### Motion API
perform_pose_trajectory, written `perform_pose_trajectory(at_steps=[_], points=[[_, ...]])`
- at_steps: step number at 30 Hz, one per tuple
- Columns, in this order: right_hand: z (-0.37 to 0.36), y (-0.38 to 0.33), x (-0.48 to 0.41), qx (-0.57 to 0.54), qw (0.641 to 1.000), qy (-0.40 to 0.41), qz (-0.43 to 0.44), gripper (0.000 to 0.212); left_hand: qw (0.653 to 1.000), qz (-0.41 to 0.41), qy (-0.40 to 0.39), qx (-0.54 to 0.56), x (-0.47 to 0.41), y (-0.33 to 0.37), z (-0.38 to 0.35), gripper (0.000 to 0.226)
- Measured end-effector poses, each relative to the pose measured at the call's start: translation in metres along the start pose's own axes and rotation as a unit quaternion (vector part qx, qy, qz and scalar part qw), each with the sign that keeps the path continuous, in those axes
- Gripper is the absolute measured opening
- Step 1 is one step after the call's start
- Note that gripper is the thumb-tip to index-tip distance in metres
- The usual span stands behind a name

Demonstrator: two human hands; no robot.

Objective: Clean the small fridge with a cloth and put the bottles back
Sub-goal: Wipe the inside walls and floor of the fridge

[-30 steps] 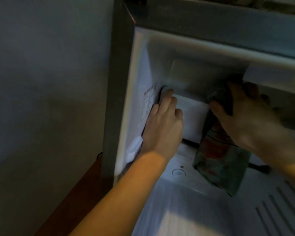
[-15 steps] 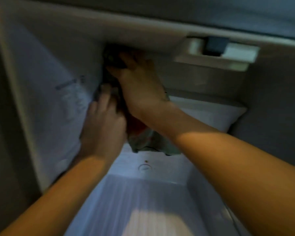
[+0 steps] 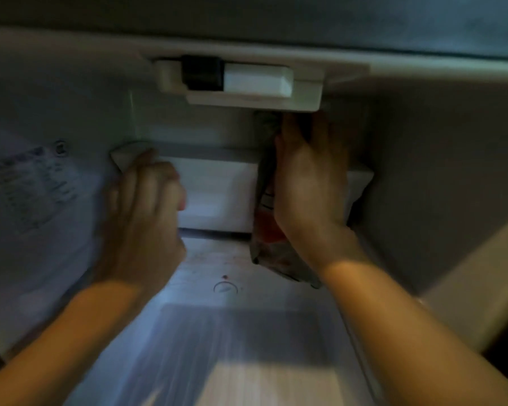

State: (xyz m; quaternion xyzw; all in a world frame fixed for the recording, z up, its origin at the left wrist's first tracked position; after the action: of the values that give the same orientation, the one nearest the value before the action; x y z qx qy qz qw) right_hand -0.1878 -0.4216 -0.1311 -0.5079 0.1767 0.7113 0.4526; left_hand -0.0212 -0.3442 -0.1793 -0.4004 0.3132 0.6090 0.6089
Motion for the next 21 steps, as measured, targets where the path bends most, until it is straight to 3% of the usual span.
perform_pose_trajectory(at_steps=[2,6,12,17,21], points=[[0.005,0.01,0.0,0.007,0.999,0.023,-0.037,0.042,0.997,-0.04,0.025,0.061,-0.002,0.026,0.002,0.038],[0.015,0.03,0.003,0.011,0.991,0.055,-0.118,0.047,0.989,-0.082,-0.002,0.126,-0.018,0.082,-0.001,0.037],[0.023,0.033,0.002,0.025,0.984,0.116,-0.133,0.046,0.986,-0.066,-0.031,0.149,-0.027,0.095,-0.011,0.036],[0.022,0.011,0.002,-0.013,0.999,0.038,-0.03,0.059,0.987,-0.05,0.0,0.155,-0.03,0.092,-0.014,0.031],[0.015,-0.001,-0.004,0.021,0.997,-0.062,-0.047,0.038,0.987,-0.056,0.02,0.15,-0.031,0.087,-0.022,0.038]])
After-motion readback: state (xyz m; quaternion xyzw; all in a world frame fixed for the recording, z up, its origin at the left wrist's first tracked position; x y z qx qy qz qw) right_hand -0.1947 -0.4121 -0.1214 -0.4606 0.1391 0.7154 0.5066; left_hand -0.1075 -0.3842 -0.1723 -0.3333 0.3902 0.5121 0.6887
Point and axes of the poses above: each hand's wrist, its own x-axis away from the middle knuckle, its own z-axis out of the back of the hand, y = z × x, the point moved 5 cm from there along -x, towards the middle knuckle, and after that the axes turned 9 degrees about -x, right-handed, at the moved point
